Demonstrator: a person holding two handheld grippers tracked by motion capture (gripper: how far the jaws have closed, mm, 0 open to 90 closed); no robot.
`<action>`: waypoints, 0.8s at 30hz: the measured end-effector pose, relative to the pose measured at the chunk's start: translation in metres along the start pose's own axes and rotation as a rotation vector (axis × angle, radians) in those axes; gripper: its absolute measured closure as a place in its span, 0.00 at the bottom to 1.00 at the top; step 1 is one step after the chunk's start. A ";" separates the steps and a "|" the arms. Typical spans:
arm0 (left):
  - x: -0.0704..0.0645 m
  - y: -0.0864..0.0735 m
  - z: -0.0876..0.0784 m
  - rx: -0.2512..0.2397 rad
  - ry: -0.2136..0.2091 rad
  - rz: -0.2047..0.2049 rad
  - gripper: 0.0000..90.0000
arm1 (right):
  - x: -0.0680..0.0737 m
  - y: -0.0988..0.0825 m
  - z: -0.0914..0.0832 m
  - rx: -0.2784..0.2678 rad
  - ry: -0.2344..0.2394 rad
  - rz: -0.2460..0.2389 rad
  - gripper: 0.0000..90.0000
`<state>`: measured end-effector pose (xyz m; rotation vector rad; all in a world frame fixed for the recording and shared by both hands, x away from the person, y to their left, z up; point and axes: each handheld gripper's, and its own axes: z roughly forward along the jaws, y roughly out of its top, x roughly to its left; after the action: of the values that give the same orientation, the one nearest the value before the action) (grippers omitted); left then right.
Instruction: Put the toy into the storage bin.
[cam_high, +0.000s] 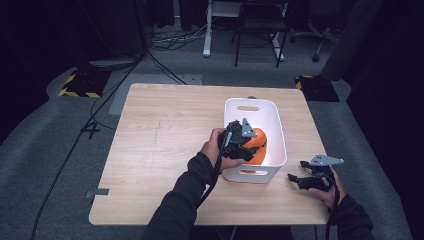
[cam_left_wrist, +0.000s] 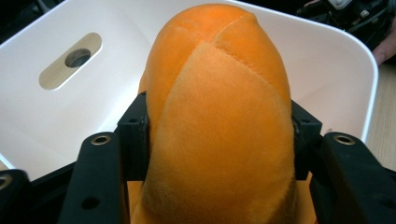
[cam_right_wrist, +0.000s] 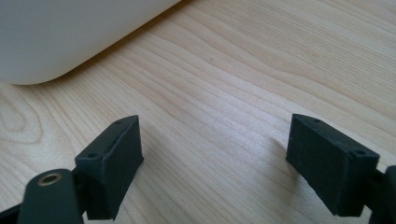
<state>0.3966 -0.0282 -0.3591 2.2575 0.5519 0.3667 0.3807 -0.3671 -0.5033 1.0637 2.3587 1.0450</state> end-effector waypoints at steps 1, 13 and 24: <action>0.001 0.000 0.001 0.005 -0.002 0.000 0.46 | 0.000 0.000 0.000 0.000 -0.001 0.000 0.20; 0.002 -0.001 0.009 0.054 -0.024 -0.013 0.41 | 0.000 0.000 0.000 0.000 0.000 0.000 0.20; 0.005 -0.002 0.015 0.098 -0.031 -0.019 0.37 | 0.000 0.000 0.000 0.000 0.000 0.000 0.20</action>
<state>0.4063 -0.0340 -0.3700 2.3458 0.5862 0.3005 0.3807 -0.3671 -0.5033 1.0633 2.3589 1.0448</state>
